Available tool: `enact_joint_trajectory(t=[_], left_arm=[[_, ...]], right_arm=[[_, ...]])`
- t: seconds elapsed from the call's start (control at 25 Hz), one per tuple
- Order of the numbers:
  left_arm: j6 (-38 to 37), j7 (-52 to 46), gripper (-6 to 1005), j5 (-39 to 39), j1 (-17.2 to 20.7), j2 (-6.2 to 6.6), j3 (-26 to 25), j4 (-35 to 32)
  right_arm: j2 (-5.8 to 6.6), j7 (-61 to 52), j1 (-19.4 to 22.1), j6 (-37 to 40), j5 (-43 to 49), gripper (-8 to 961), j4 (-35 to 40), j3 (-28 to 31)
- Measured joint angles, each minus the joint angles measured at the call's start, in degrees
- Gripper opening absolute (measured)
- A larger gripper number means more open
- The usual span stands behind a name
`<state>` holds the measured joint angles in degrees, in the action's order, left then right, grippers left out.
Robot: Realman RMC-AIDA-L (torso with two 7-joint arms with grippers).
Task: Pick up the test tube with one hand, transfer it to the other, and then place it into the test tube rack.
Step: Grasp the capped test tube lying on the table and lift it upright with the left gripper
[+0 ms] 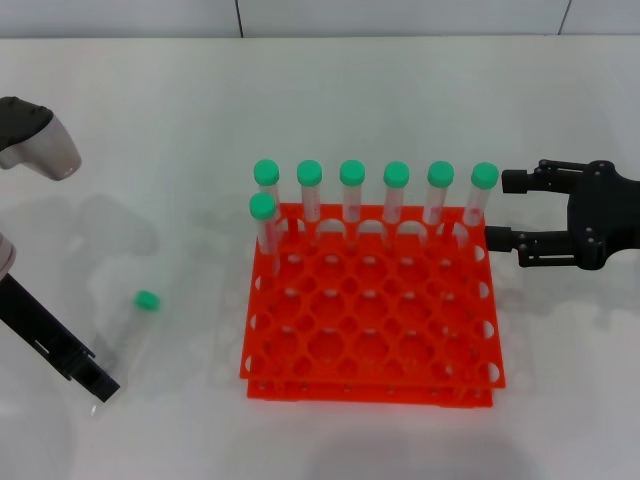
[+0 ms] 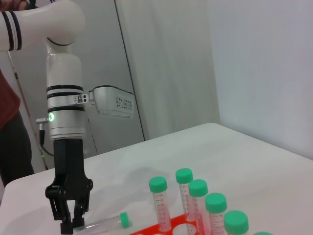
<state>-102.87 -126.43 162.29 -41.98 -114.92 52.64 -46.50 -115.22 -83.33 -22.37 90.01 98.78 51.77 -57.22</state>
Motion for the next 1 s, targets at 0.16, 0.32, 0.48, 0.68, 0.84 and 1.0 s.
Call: enact_joint_trajectory(t=[0.16,0.32,0.48,0.68,0.84,1.0], left_arm=[[0.04,-0.15,318,0.04,-0.03,-0.02,0.0,0.0],[0.24,-0.38,303,0.05,-0.03,-0.04,0.0,0.0],[0.47,-0.54,288,0.05,-0.03,-0.04,0.0,0.0],[1.04,-0.66,289,0.05,0.02,-0.09,0.0,0.0],[1.26,-0.74,276,0.05,0.04,-0.11,0.0,0.0],[1.26,-0.74,263,0.05,0.02,-0.12,0.0,0.0]], right_arm=[[0.0,0.01,0.02,0.09,0.0,797,0.0,0.0],[0.0,0.2,0.12,0.17,0.0,797,0.0,0.0],[0.0,0.43,0.33,0.25,-0.31,797,0.0,0.0],[0.0,0.52,0.55,0.31,-0.73,797,0.0,0.0],[0.0,0.54,0.57,0.36,-0.75,797,0.0,0.0],[0.0,0.54,0.59,0.44,-0.77,797,0.0,0.0]])
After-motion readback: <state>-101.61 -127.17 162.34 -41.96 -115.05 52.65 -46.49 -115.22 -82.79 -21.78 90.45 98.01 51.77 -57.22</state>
